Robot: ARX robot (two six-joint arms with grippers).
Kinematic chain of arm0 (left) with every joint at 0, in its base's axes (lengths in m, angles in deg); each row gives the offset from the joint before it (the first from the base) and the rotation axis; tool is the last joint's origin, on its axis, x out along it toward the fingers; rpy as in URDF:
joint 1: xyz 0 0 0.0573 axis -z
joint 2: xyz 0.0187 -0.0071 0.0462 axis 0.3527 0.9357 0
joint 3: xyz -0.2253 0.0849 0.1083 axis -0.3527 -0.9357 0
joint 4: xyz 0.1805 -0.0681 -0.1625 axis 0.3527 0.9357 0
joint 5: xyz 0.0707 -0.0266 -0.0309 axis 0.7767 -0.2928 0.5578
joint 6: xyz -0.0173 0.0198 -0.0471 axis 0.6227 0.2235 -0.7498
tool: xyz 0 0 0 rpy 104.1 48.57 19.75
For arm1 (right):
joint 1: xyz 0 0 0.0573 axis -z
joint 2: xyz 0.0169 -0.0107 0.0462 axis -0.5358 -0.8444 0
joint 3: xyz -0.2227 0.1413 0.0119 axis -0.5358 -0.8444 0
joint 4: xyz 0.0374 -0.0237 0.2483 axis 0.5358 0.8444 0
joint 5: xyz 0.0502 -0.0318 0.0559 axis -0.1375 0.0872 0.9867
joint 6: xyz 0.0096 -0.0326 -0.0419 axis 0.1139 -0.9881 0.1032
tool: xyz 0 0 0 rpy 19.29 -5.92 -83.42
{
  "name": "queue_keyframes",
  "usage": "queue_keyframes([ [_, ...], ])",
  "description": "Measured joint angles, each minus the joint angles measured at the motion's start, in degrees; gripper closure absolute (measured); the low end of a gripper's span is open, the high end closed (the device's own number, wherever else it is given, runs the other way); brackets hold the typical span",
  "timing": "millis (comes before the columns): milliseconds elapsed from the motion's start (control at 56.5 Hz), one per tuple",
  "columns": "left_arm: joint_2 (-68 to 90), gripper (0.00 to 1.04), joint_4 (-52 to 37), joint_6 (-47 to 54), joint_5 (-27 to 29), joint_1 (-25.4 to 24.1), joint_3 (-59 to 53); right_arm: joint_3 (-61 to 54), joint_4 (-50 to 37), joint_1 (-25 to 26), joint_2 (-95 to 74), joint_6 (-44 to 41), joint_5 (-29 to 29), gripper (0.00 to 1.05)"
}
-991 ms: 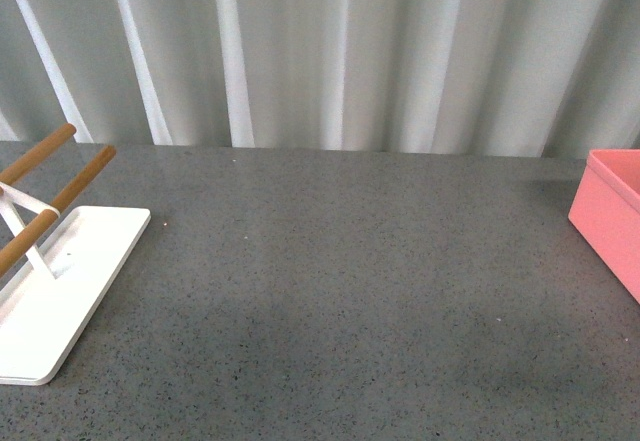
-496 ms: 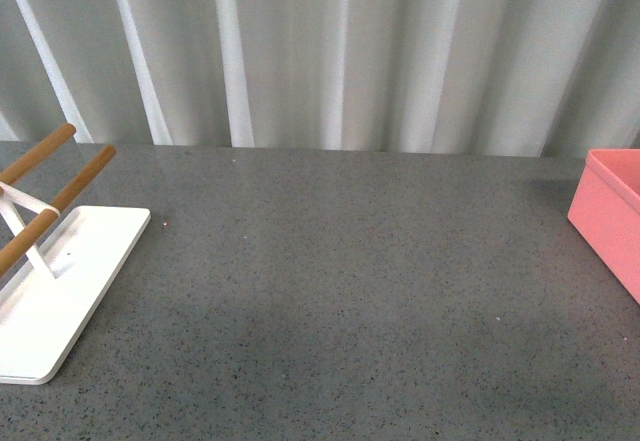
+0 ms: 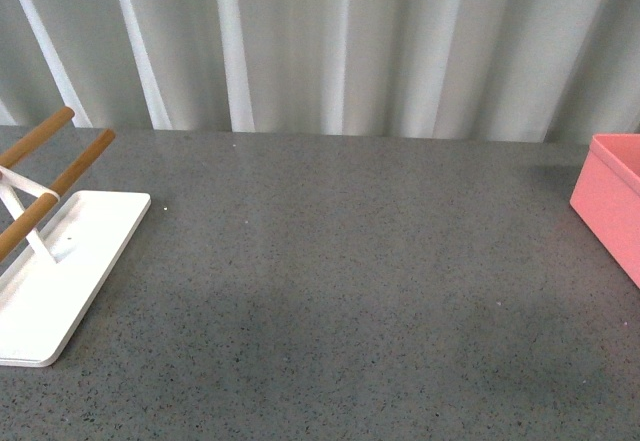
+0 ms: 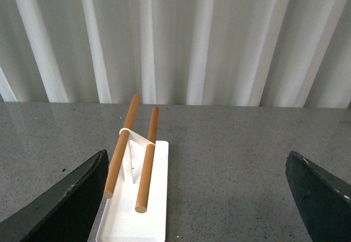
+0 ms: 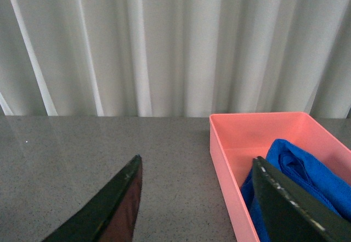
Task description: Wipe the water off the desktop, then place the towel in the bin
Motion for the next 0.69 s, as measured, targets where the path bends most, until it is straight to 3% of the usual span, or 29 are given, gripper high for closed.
queue_keyframes([
  [212, 0.0, 0.07, 0.0, -0.02, 0.0, 0.0, 0.0, 0.0, 0.0, 0.0, 0.0, 0.04, 0.0, 0.05],
  [690, 0.0, 0.07, 0.0, -0.02, 0.0, 0.0, 0.0, 0.0, 0.0, 0.0, 0.0, 0.02, 0.0, 0.07],
])
